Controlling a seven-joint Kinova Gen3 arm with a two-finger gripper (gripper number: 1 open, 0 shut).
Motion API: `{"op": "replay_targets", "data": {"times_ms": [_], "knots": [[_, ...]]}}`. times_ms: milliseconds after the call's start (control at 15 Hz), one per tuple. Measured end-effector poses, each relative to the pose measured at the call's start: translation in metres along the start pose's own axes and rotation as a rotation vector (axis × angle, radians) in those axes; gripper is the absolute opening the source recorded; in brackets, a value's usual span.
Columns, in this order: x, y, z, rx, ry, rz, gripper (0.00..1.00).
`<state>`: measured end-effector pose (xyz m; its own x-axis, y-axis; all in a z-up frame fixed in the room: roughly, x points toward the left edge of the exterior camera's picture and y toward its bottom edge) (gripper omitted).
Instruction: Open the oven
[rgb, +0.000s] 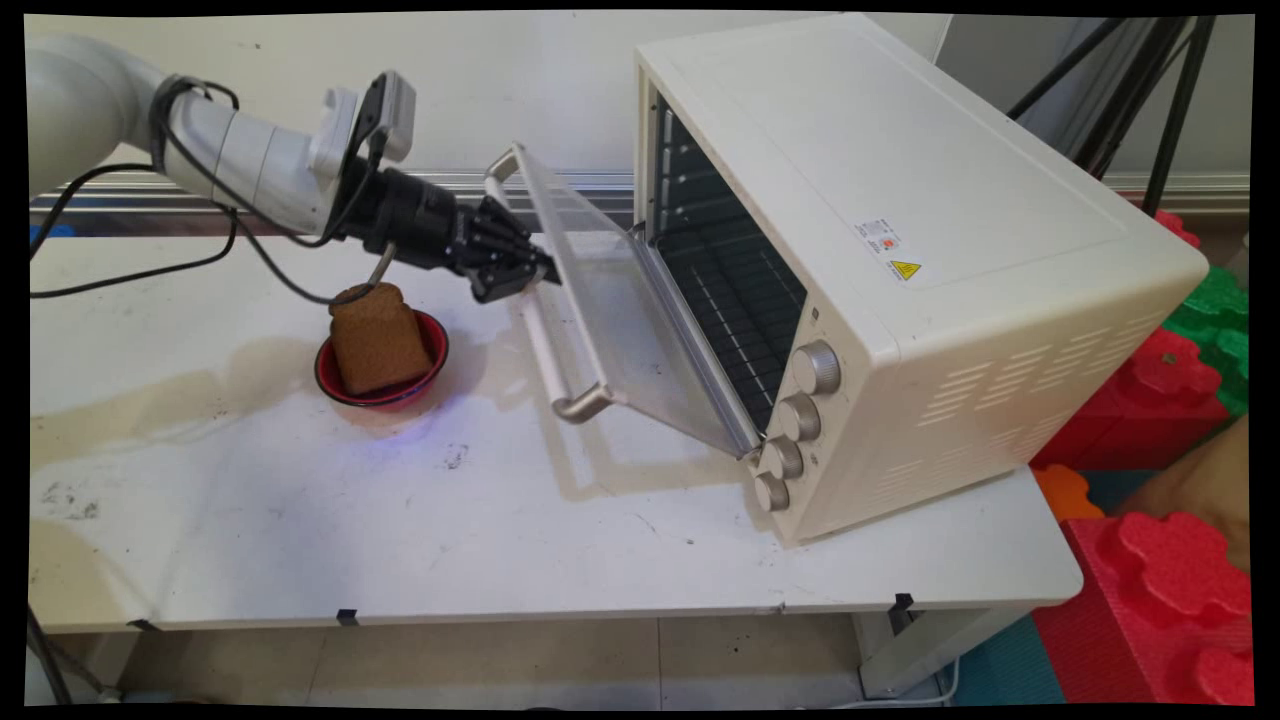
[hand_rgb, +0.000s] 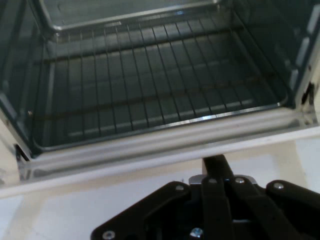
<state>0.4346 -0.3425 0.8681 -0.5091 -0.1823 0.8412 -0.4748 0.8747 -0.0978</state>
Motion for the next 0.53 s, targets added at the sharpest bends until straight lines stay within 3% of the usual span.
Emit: {"op": "replay_targets", "data": {"times_ms": [533], "knots": [[-0.041, 0.010, -0.007, -0.020, -0.066, 0.017, 0.00]]}}
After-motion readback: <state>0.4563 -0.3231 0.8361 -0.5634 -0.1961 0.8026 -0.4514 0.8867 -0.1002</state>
